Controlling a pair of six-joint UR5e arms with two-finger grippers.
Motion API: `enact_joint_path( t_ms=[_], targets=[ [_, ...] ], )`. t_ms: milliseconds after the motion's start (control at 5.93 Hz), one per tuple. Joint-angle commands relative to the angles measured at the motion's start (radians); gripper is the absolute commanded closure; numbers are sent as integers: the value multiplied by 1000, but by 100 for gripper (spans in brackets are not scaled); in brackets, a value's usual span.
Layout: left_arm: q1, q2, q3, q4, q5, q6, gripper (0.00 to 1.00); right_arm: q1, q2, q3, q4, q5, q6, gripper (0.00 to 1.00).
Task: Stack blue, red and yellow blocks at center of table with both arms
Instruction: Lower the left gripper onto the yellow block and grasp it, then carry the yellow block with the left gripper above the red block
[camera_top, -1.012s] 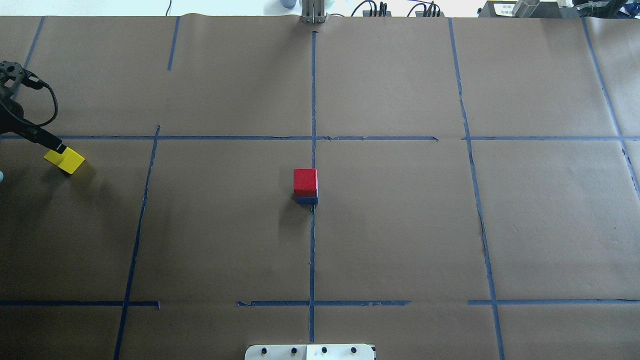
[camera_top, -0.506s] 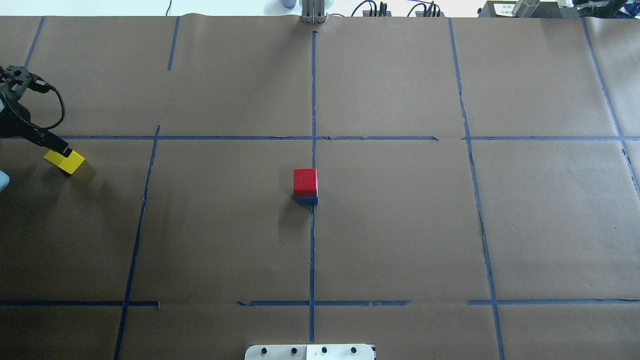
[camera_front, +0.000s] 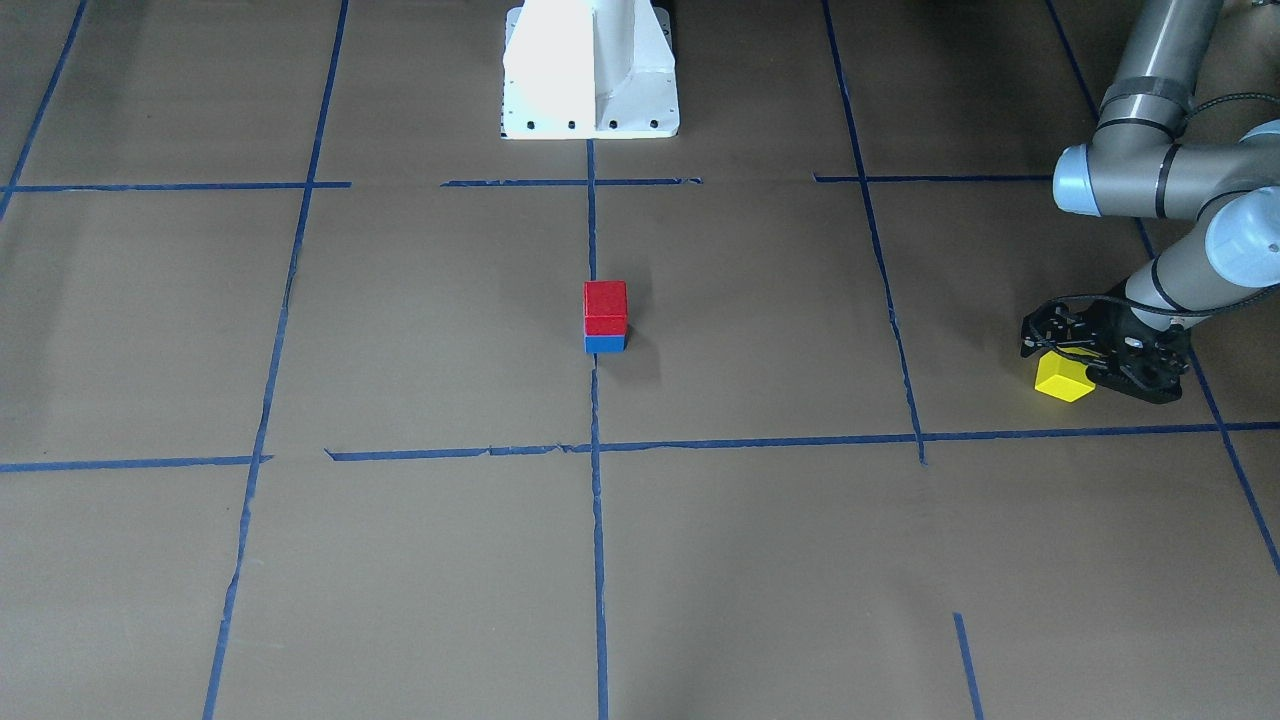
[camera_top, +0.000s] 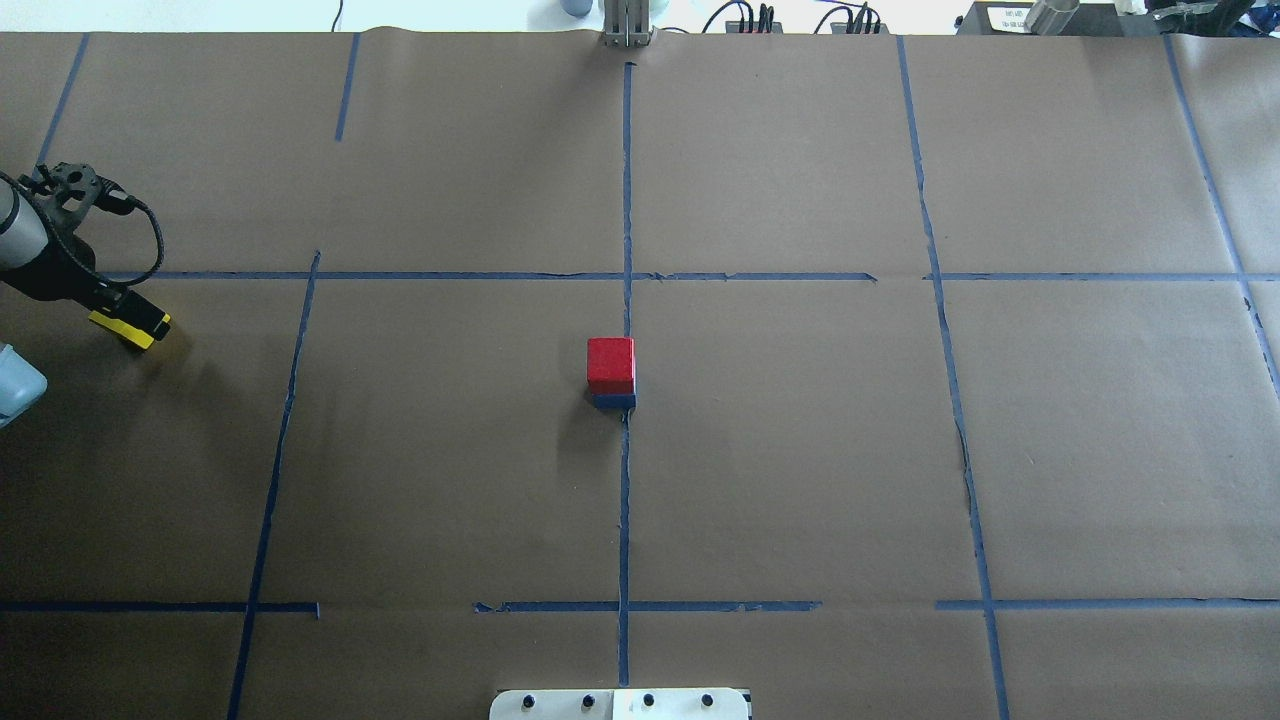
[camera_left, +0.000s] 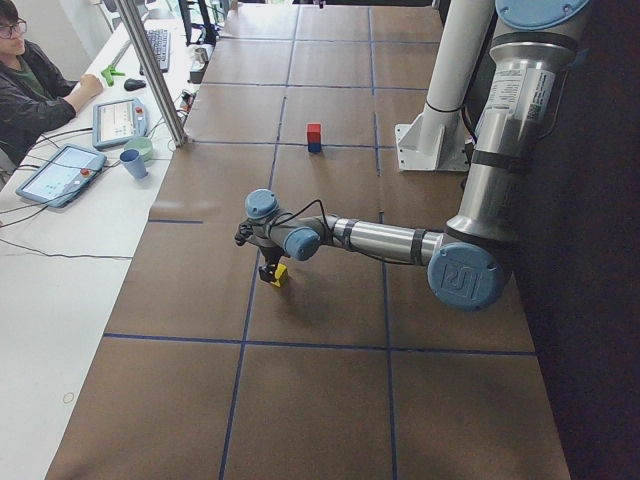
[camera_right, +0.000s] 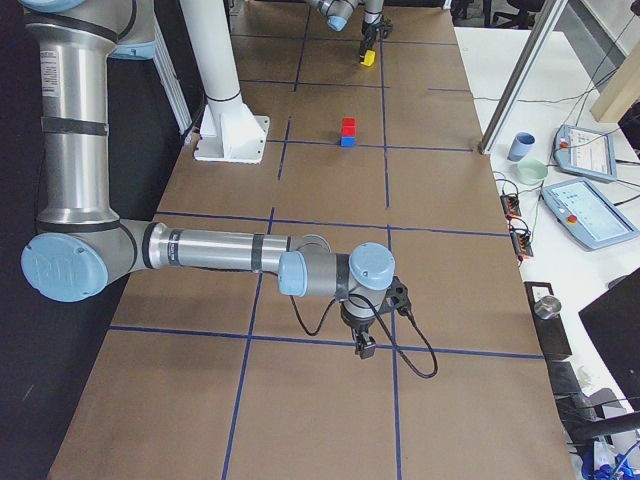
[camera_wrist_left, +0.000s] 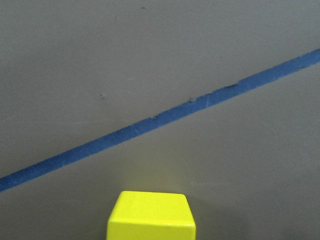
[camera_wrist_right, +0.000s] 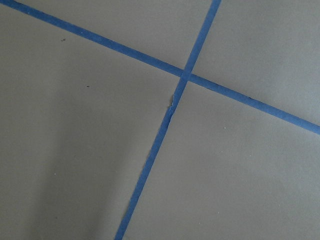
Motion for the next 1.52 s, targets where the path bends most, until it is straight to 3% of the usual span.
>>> enact_joint_path(
  t_ms=[0, 169, 337, 506, 675, 843, 1012, 1349],
  targets=[
    [17, -3, 19, -2, 3, 0, 2, 0, 0, 0, 4, 0, 6, 0],
    [18, -3, 18, -2, 5, -3, 44, 0, 0, 0, 4, 0, 6, 0],
    [18, -10, 16, 1, 5, 0, 93, 0, 0, 1, 4, 0, 6, 0],
    [18, -21, 1, 2, 5, -4, 100, 0, 0, 1, 4, 0, 6, 0],
    [18, -52, -29, 16, 6, -9, 100, 0, 0, 1, 4, 0, 6, 0],
    [18, -94, -46, 18, 6, -129, 100, 0, 0, 3, 4, 0, 6, 0],
    [40, -165, -68, 19, 9, -391, 100, 0, 0, 3, 4, 0, 6, 0],
    [167, -238, -125, 74, 12, -671, 100, 0, 0, 4, 4, 0, 6, 0]
  ],
)
